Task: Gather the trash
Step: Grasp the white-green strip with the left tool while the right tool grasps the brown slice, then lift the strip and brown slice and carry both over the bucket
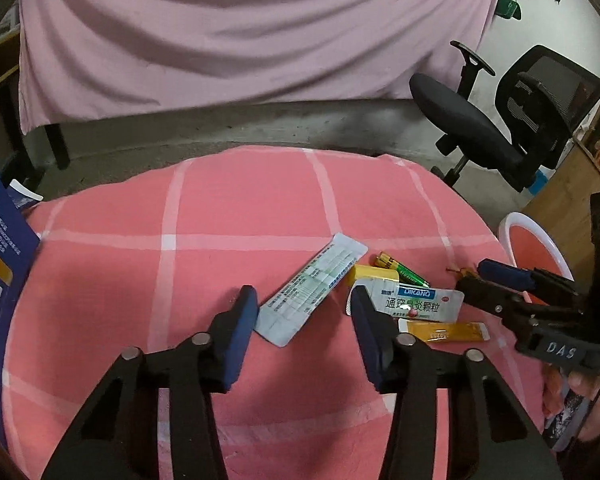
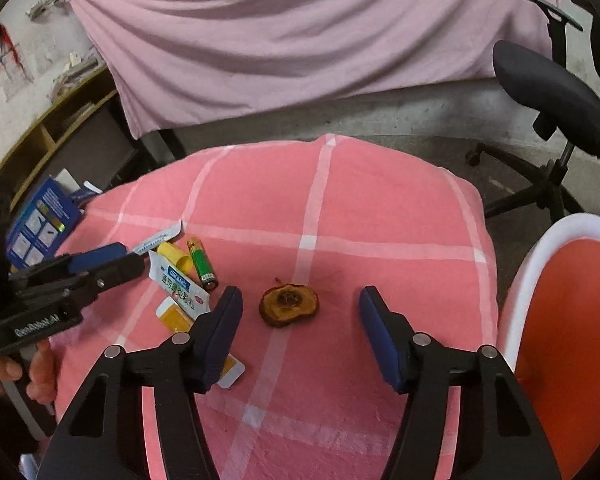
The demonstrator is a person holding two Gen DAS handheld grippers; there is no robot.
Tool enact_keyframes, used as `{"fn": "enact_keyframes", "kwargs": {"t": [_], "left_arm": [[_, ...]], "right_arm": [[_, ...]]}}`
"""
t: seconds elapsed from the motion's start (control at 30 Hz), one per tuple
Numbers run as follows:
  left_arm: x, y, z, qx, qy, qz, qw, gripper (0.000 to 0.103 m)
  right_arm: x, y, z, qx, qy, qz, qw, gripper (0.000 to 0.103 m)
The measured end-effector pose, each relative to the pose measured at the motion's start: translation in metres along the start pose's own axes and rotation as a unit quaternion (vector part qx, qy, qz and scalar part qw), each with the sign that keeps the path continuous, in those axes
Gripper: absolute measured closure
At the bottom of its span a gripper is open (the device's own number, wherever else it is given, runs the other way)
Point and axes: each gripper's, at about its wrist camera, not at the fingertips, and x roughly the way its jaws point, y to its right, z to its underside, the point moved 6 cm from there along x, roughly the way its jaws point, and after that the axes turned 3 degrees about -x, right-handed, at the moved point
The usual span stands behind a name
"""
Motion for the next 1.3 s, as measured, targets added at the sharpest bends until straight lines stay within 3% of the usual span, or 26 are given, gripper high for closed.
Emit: {"fn": "enact_keyframes", "kwargs": {"t": [0.07, 0.23, 0.57, 0.77, 1.0, 1.3], "left_arm": [[-0.001, 0.002, 0.001, 0.007, -0.001, 0.002, 1.0, 0.075], [0.0, 0.007, 0.005, 0.029, -0.004, -0.011, 0.9995, 0.081], [0.003, 0.01, 0.006, 0.03, -0.006, -0.014, 0.9995, 0.083], [-0.005, 0.009, 0.011, 0.003, 0.0, 0.008, 1.0, 0.087], [-0.031, 0.01, 0.022, -0.024, 0.029, -0.003, 0.9993, 0.088], [-0.072, 0.03, 0.04, -0.022, 0.104, -0.022, 0.9941, 0.088]], "right_arm": [[0.001, -0.005, 0.0, -0.015, -0.002, 0.007, 1.0, 0.061], [0.003, -0.009, 0.0, -0.032, -0.006, 0.006, 0.999, 0.072], [0.003, -0.007, 0.0, -0.024, -0.005, -0.001, 1.0, 0.074], [-0.004, -0.009, -0.002, -0.021, 0.015, -0.008, 1.0, 0.074], [-0.026, -0.015, -0.002, -0.035, 0.065, -0.02, 0.997, 0.074], [-0.069, -0.025, -0.002, -0.058, 0.161, -0.031, 0.985, 0.074]]}}
